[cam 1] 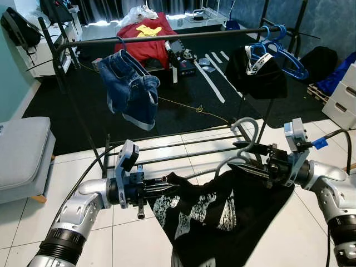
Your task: Hang hanger
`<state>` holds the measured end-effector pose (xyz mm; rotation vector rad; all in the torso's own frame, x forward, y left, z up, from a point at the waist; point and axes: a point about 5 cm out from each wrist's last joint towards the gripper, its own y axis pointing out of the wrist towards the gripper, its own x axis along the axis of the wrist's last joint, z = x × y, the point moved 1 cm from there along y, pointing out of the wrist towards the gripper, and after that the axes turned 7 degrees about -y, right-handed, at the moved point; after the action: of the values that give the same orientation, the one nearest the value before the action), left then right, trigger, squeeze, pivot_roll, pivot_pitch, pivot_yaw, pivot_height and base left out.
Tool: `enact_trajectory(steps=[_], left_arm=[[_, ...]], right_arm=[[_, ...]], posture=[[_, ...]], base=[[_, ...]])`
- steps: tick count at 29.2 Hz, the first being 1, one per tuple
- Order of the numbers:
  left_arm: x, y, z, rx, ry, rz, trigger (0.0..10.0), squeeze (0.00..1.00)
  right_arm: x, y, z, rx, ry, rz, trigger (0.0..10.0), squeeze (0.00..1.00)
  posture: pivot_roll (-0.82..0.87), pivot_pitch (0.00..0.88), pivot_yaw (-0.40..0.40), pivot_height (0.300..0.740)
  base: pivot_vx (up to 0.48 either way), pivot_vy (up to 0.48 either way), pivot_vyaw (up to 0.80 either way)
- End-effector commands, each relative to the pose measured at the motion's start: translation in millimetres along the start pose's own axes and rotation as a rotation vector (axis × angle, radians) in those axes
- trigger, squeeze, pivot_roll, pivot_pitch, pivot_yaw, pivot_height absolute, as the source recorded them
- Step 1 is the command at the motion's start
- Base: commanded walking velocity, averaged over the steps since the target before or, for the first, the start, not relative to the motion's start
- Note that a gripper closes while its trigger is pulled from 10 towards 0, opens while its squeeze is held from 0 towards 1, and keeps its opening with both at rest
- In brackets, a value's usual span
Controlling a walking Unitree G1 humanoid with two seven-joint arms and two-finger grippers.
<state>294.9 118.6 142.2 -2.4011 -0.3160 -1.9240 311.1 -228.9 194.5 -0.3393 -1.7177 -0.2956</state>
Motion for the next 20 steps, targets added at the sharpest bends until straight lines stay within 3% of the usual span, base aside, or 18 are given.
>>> enact_trajectory(steps=[1, 3, 4, 17, 18, 19, 20], left_arm=[[2.1, -3.1, -2.0, -0.009, 0.013, 0.004, 0.0, 0.00], [2.3, -3.2, -1.9, -0.009, 0.013, 0.004, 0.0, 0.00], [2.4, -3.4, -1.8, -0.009, 0.014, 0.005, 0.0, 0.00], [2.0, -5.5, 1.6, 0.017, 0.030, 0.007, 0.0, 0.00], [2.0, -5.9, 3.3, 0.037, 0.042, 0.005, 0.0, 0.02], [2.2, -6.0, 6.5, 0.074, 0.057, 0.001, 1.7, 0.20], [2.2, -6.0, 6.5, 0.074, 0.057, 0.001, 1.7, 0.20]], right_arm=[[-2.1, 2.0, 3.9, 0.027, 0.015, 0.001, 3.2, 0.00], [-2.7, 1.6, 4.2, 0.029, 0.020, 0.000, 3.2, 0.00], [-2.6, 0.8, 4.1, 0.029, 0.029, -0.006, 0.0, 0.00], [-0.7, -2.0, 6.0, 0.035, 0.073, -0.028, 0.0, 0.00], [-0.2, -1.9, 6.6, 0.036, 0.076, -0.031, 0.0, 0.00], [0.3, -1.9, 7.1, 0.035, 0.080, -0.035, 0.0, 0.00], [0.3, -1.9, 7.1, 0.035, 0.080, -0.035, 0.0, 0.00]], posture=[[0.01, 0.085, 0.051, 0.740], [0.01, 0.083, 0.050, 0.740], [0.01, 0.082, 0.051, 0.740], [0.01, 0.071, 0.050, 0.740], [0.01, 0.071, 0.050, 0.740], [0.01, 0.071, 0.050, 0.740], [0.01, 0.071, 0.050, 0.740]], base=[[0.000, 0.000, 0.00], [0.000, 0.000, 0.00], [0.000, 0.000, 0.00], [0.000, 0.000, 0.00], [0.000, 0.000, 0.00], [0.000, 0.000, 0.00], [0.000, 0.000, 0.00]])
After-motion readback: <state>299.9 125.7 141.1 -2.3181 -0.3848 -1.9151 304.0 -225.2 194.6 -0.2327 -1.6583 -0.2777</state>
